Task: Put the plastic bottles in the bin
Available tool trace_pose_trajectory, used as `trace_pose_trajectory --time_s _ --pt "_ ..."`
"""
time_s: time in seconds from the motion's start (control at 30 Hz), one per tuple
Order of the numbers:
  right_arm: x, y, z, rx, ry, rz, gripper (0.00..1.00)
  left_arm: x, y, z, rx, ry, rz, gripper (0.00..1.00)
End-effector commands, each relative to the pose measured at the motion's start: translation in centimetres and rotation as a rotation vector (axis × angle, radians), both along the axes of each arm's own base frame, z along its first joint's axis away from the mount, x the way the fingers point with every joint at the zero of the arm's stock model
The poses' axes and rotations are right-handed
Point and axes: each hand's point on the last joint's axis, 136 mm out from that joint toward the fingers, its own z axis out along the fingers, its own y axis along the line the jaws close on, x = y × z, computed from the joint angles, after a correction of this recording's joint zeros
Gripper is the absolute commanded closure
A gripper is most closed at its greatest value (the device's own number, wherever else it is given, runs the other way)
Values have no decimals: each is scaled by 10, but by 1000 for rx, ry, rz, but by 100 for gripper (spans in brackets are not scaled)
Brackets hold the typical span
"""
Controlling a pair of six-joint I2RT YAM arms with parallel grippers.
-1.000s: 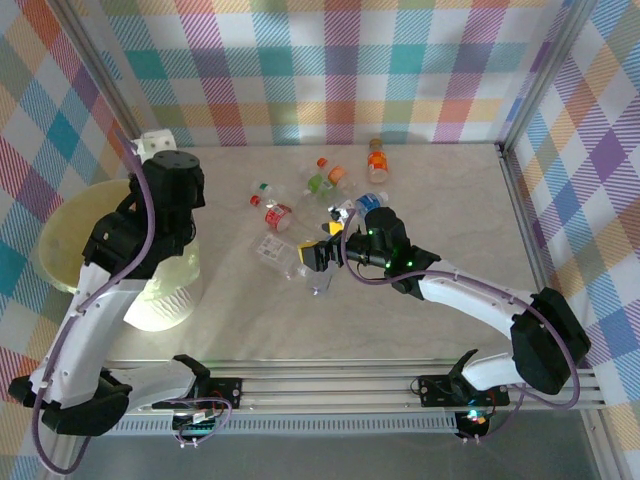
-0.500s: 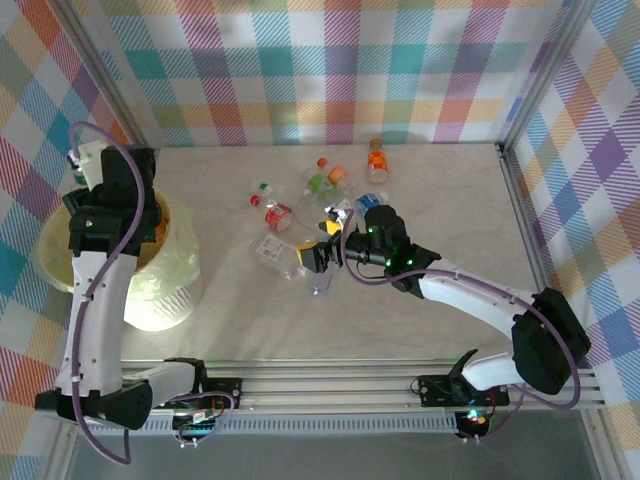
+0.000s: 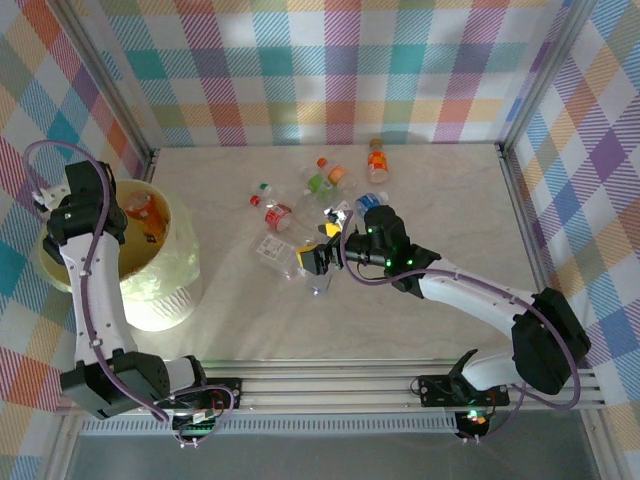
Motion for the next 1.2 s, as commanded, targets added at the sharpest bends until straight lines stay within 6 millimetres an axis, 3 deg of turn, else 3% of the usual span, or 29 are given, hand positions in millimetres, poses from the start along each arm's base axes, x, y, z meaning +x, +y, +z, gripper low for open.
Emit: trace_pose_trajectory --time_s 0.0,0.2,0.37,0.5,0.67,0.9,1.07,1.17 --pt "-6 3 16 20 -45 36 0 -10 3 -15 -39 37 47 45" --pt "-7 1 12 10 -37 33 0 -15 8 -29 -45 71 96 42" --pt "-7 -2 13 4 -46 25 0 -10 8 -33 -72 93 97 30" --pt "-7 -2 12 6 -43 18 0 -3 8 -24 -77 58 79 20" --pt "-6 -4 12 6 -38 8 0 -1 2 -11 -96 13 45 14" --pt "6 -10 15 26 -37 -81 0 11 -31 11 -211 -174 -122 8" --pt "16 -23 19 56 -59 -184 0 25 -67 24 -353 -327 -259 6" --pt "16 -28 17 50 -57 -203 0 42 -100 46 -452 -513 -422 3"
